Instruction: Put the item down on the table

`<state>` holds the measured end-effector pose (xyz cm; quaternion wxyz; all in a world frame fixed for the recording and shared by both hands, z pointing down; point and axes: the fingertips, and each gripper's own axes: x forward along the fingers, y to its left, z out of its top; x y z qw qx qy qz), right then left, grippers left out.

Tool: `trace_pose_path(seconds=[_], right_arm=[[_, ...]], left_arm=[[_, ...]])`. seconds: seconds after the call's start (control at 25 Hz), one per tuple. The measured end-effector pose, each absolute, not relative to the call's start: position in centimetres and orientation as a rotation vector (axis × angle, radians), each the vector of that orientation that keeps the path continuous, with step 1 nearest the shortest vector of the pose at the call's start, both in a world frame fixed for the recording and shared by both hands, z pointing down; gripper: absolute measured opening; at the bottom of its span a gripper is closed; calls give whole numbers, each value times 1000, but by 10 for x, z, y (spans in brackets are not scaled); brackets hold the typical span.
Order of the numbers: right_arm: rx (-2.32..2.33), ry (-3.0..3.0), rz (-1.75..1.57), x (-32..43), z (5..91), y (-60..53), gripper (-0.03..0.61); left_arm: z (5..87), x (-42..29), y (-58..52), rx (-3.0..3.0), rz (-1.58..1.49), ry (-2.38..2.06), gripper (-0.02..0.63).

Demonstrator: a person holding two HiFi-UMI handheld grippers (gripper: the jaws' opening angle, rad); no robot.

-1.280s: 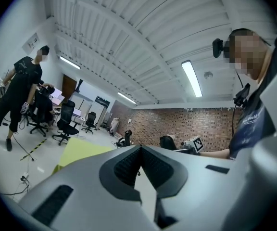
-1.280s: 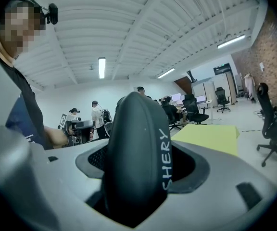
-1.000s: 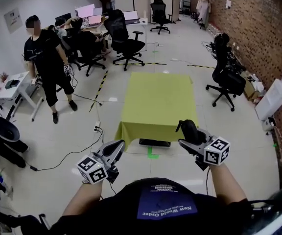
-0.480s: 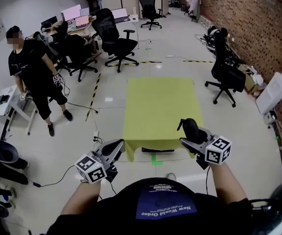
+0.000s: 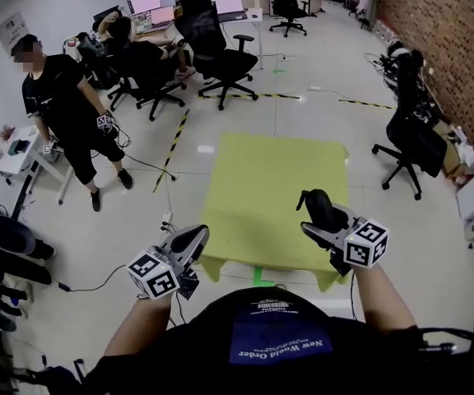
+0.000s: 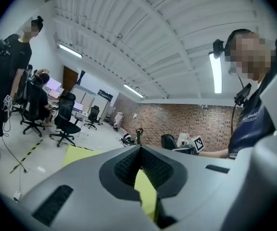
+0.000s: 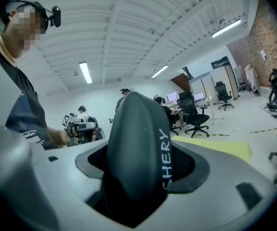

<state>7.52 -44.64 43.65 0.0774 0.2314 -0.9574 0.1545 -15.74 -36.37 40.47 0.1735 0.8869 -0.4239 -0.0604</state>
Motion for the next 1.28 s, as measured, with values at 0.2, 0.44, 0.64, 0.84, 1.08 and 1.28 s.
trace_pose_path(seconds=[0.2,0.44,0.64,0.84,1.08,1.28], right_arm=[[635,-2869,403,90,428,-519,324],[663,-2828,392,85,436,-572,324],[735,-2728,359,70,453,-617,324],[778,-2564,326,69,502,-657,324],[778,-2354,366,70,591,-694,324],[759,-2251,356,64,654,-717,324]], left_arm=[[408,-133,-422,2467,-127,-1241,-8],[422,-123,-474,2510,-74,-1167,-8],[439,-129,-519,2532,-35,-1065,-8],[471,-127,-556,2544,-21,-960,-8],[514,-124,-564,2499,45,-885,-9],[543,-129,-572,2472,66,-877,-8]])
